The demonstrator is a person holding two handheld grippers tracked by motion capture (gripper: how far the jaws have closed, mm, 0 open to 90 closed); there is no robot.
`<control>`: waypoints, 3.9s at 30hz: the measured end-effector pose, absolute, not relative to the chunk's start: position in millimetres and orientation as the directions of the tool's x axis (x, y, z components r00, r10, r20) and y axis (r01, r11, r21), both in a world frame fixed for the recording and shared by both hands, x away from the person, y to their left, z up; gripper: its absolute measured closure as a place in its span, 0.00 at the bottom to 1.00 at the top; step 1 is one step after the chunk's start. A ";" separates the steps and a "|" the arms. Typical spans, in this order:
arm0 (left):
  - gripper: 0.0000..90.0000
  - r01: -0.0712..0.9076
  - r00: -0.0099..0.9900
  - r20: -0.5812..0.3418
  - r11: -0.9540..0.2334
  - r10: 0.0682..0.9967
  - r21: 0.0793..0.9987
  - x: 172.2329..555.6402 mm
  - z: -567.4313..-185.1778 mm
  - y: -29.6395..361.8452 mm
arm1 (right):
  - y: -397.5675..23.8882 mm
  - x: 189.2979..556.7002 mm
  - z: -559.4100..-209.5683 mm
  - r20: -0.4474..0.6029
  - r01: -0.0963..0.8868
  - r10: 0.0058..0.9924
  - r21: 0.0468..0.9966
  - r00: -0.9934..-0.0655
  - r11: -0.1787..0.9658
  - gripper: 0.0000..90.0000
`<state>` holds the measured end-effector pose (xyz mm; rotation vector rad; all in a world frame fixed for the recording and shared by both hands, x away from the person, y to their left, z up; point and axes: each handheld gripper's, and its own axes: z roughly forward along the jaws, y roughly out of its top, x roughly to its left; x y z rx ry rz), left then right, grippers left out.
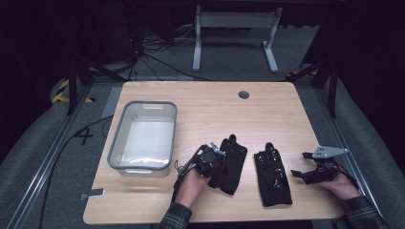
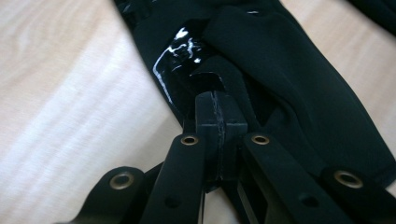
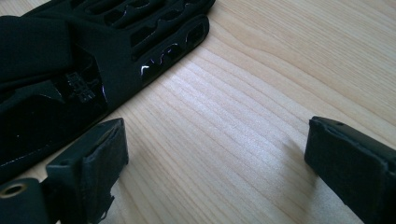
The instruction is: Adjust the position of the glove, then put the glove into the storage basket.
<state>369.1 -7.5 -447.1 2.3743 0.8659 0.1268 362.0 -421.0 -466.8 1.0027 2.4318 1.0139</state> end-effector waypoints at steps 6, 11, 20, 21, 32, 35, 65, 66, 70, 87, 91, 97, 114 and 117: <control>1.00 0.533 0.804 -0.121 -0.617 0.582 0.578 353.7 -448.7 -9.2 | -421.0 362.0 -466.8 -0.024 0.484 0.712 0.717 -0.702 0.501 0.07; 1.00 0.520 0.820 -0.137 -0.622 0.556 0.586 341.7 -450.1 -13.8 | -420.9 362.0 -466.8 -0.024 0.484 0.712 0.717 -0.702 0.501 0.07; 0.95 0.508 0.829 -0.144 -0.620 0.540 0.597 337.9 -447.5 -12.2 | -419.9 362.7 -465.0 -0.025 0.487 0.711 0.711 -0.703 0.507 0.14; 0.95 0.505 0.829 -0.140 -0.617 0.542 0.603 337.9 -446.4 -10.1 | -419.5 363.3 -462.9 -0.018 0.489 0.707 0.710 -0.707 0.507 0.22; 0.83 0.519 0.794 -0.116 -0.565 0.597 0.641 345.7 -440.0 -2.1 | -390.0 348.9 -445.5 0.051 0.405 0.557 0.741 -0.829 0.535 0.79; 0.80 0.519 0.788 -0.105 -0.563 0.607 0.643 349.7 -441.1 -3.8 | -378.2 346.7 -445.8 0.059 0.387 0.517 0.736 -0.854 0.556 0.91; 0.59 0.553 0.763 -0.102 -0.564 0.638 0.613 358.6 -451.1 -4.5 | -328.5 355.1 -454.5 0.016 0.333 0.450 0.694 -0.893 0.638 0.99; 0.59 0.553 0.763 -0.102 -0.564 0.638 0.613 358.6 -451.1 -4.5 | -328.5 355.1 -454.5 0.016 0.333 0.450 0.694 -0.893 0.638 0.99; 0.61 0.552 0.771 -0.106 -0.576 0.628 0.603 359.7 -453.4 -7.8 | -328.8 355.7 -454.9 0.019 0.334 0.448 0.696 -0.894 0.636 0.99; 0.97 0.570 0.765 -0.145 -0.555 0.628 0.606 358.1 -446.8 -12.8 | -328.8 355.1 -455.3 0.009 0.326 0.444 0.694 -0.896 0.642 0.99; 0.97 0.576 0.755 -0.180 -0.507 0.630 0.641 357.9 -437.4 -6.1 | -328.8 355.2 -455.2 0.011 0.326 0.444 0.694 -0.896 0.641 0.99; 0.97 0.569 0.761 -0.237 -0.446 0.604 0.690 356.4 -423.9 -1.7 | -328.2 355.4 -455.2 0.014 0.332 0.449 0.695 -0.894 0.638 0.99; 0.97 0.521 0.807 -0.284 -0.397 0.518 0.756 362.3 -399.9 -20.7 | -317.7 362.2 -454.5 0.004 0.325 0.447 0.692 -0.894 0.644 0.99; 0.97 0.514 0.815 -0.282 -0.406 0.506 0.756 363.1 -398.1 -27.2 | -312.2 362.8 -454.8 -0.002 0.316 0.440 0.693 -0.898 0.648 0.99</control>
